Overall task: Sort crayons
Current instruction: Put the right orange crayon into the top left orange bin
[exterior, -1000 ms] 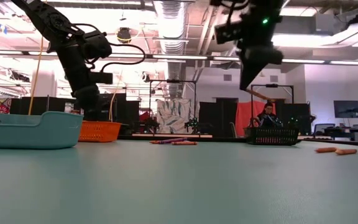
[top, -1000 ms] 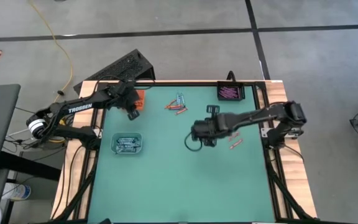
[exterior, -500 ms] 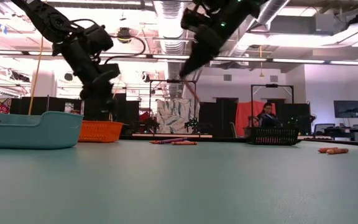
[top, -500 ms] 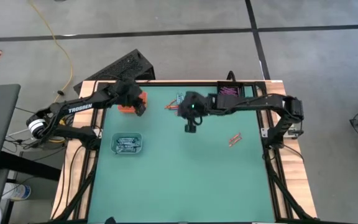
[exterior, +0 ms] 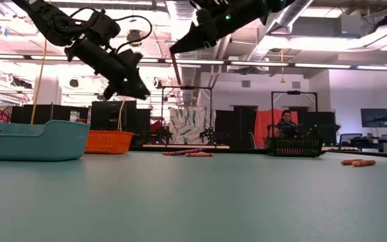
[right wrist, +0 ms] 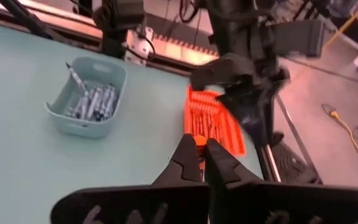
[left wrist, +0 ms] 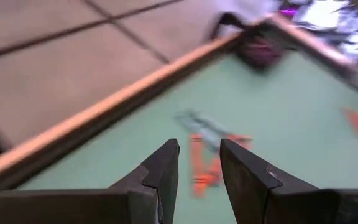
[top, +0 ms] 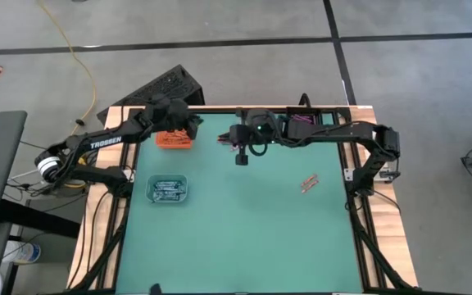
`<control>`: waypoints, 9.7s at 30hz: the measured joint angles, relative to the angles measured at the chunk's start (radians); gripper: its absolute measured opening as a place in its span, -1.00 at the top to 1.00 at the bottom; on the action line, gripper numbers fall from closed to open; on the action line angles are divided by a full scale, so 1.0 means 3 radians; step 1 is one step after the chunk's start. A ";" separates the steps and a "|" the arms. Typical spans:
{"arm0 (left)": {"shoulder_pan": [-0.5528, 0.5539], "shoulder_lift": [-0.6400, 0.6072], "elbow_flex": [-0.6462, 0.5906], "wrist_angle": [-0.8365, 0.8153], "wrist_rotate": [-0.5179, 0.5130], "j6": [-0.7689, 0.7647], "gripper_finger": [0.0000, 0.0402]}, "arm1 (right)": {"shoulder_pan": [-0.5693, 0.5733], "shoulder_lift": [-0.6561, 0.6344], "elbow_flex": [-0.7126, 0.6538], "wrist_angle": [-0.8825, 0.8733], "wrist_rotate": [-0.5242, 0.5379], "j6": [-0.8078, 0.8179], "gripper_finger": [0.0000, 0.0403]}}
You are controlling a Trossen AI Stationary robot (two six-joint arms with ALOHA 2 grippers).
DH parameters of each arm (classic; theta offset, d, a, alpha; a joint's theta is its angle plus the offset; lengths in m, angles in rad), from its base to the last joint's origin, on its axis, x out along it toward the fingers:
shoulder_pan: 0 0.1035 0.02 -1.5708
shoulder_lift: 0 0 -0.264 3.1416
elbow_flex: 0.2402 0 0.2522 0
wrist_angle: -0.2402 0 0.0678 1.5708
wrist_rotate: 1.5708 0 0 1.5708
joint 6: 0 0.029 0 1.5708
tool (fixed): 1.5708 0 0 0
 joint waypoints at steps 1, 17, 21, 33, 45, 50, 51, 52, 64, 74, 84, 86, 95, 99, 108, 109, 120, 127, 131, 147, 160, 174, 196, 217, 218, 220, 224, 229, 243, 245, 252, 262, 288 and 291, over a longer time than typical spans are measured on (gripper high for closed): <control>-0.0012 0.0000 0.0000 0.0012 0.0225 0.0018 0.47 | 0.0000 -0.0003 0.0000 0.0032 -0.0043 -0.0011 1.00; -0.0588 -0.0001 0.0000 0.0780 0.1552 0.0932 0.47 | -0.0050 -0.0051 0.0000 0.0268 -0.0436 -0.0070 1.00; -0.0767 -0.0001 0.0000 0.0775 0.1292 0.1369 0.46 | -0.0037 -0.0051 0.0000 0.0246 -0.0468 -0.0056 1.00; -0.0908 -0.0001 0.0000 0.0859 0.0854 0.1455 0.51 | -0.0014 -0.0051 0.0000 0.0285 -0.0530 -0.0081 1.00; -0.0929 0.0000 0.0000 0.0926 0.1078 0.1602 0.97 | -0.0064 -0.0056 0.0006 0.0216 -0.0525 -0.0073 0.91; -0.0862 -0.0014 0.0002 0.0697 0.0825 0.1883 0.99 | -0.0116 -0.0046 -0.0003 -0.0063 -0.0088 -0.0077 0.63; -0.0822 -0.0028 0.0002 0.0583 0.0746 0.1949 0.99 | -0.0130 -0.0045 -0.0003 -0.0130 0.0015 -0.0088 0.55; -0.0778 -0.0042 0.0001 0.0445 0.0640 0.2016 0.99 | -0.0148 -0.0045 -0.0003 -0.0201 0.0095 -0.0089 0.46; 0.0028 -0.0099 0.0003 -0.1091 -0.1205 0.2866 1.00 | -0.0384 -0.0047 -0.0012 -0.1279 0.0267 0.0222 -0.13; 0.0443 -0.0052 0.0003 -0.1659 -0.1066 0.2960 1.00 | -0.0373 -0.0011 -0.0100 -0.2007 0.0263 0.0185 0.05; 0.0428 0.0339 0.0003 -0.1716 -0.1250 0.3004 0.72 | -0.0348 -0.0014 -0.0099 -0.2488 0.0137 0.0214 0.17; 0.0429 0.0361 0.0003 -0.1697 -0.1266 0.2971 0.60 | -0.0317 -0.0014 -0.0099 -0.2514 0.0101 0.0214 0.18; 0.0363 0.0101 0.0147 -0.1733 -0.1263 0.2730 0.35 | -0.0161 -0.0015 -0.0098 -0.2745 0.0076 0.0080 0.18; 0.0204 -0.0088 0.0299 -0.1821 -0.0992 0.2445 0.35 | -0.0100 -0.0017 -0.0097 -0.3099 0.0076 -0.0005 0.18; -0.0799 -0.0267 0.0359 -0.1427 -0.0528 0.1704 0.36 | 0.0128 -0.0028 -0.0173 -0.3688 0.0081 0.0092 0.18; -0.0945 -0.0252 0.0359 -0.1371 -0.0540 0.1662 0.36 | 0.0149 -0.0041 -0.0243 -0.3690 0.0082 0.0108 0.18; -0.2160 0.0248 0.0359 -0.1058 -0.0997 0.1582 0.36 | 0.0298 -0.0538 -0.1224 -0.3576 0.0108 0.0473 0.18; -0.2475 0.0865 0.0359 -0.0586 -0.1013 0.1430 0.36 | 0.0394 -0.0960 -0.1789 -0.3373 0.0386 0.0578 0.18; -0.2595 0.1176 0.0358 -0.0300 -0.1009 0.1430 0.36 | 0.0355 -0.0999 -0.2022 -0.3134 0.0438 0.0588 0.18; -0.2756 0.1334 0.0357 0.0032 -0.1002 0.1318 0.36 | 0.0130 -0.0300 -0.2049 -0.2942 0.0542 0.0436 0.27; -0.2769 0.1331 0.0357 0.0031 -0.1014 0.1327 0.36 | 0.0130 -0.0259 -0.1929 -0.2956 0.0641 0.0260 0.96; -0.2769 0.1329 0.0357 0.0060 -0.1365 0.1338 0.36 | 0.0174 -0.0249 -0.1470 -0.3021 0.0813 0.0260 1.00; -0.3024 0.0212 0.0355 0.0711 -0.2402 0.2493 0.36 | 0.0695 -0.0256 0.0175 -0.2515 0.0778 -0.0327 1.00; -0.3196 -0.0248 0.0355 0.1180 -0.1524 0.2870 0.36 | 0.1074 -0.0262 0.0982 -0.1775 0.0515 -0.0898 1.00; -0.3212 -0.0247 0.0357 0.1258 -0.1523 0.2916 0.36 | 0.1072 -0.0262 0.0982 -0.1775 0.0515 -0.0880 1.00; -0.3265 -0.0242 0.0359 0.1336 -0.1510 0.3021 0.36 | 0.1066 -0.0262 0.0982 -0.1775 0.0515 -0.0851 1.00; -0.3314 -0.0239 0.0357 0.1398 -0.1432 0.3163 0.36 | 0.1066 -0.0262 0.0982 -0.1749 0.0515 -0.0847 1.00; -0.3314 -0.0091 0.0357 0.1501 -0.1437 0.3220 0.36 | 0.1066 -0.0262 0.0978 -0.1735 0.0509 -0.0847 1.00; -0.3314 0.0174 0.0357 0.2033 -0.1640 0.3250 0.58 | 0.1066 -0.0259 0.0978 -0.1751 0.0430 -0.0772 1.00; -0.3312 0.0174 0.0357 0.1996 -0.1628 0.3245 0.71 | 0.1066 -0.0259 0.0978 -0.1759 0.0430 -0.0774 1.00; -0.3312 0.0170 0.0357 0.1918 -0.1599 0.3205 0.95 | 0.1067 -0.0257 0.0978 -0.1796 0.0432 -0.0786 1.00; -0.3167 0.0174 0.0357 0.1360 -0.1701 0.3299 0.97 | 0.0996 -0.0256 0.0978 -0.1983 0.0755 -0.0713 0.63; -0.0705 -0.0003 0.0355 -0.1268 -0.1444 0.3114 0.97 | 0.0610 -0.0258 -0.0254 -0.2803 0.0767 0.0596 0.08; -0.0410 0.0024 0.0356 -0.1466 -0.1193 0.3121 0.97 | 0.0638 -0.0258 -0.0366 -0.2899 0.0758 0.0712 0.12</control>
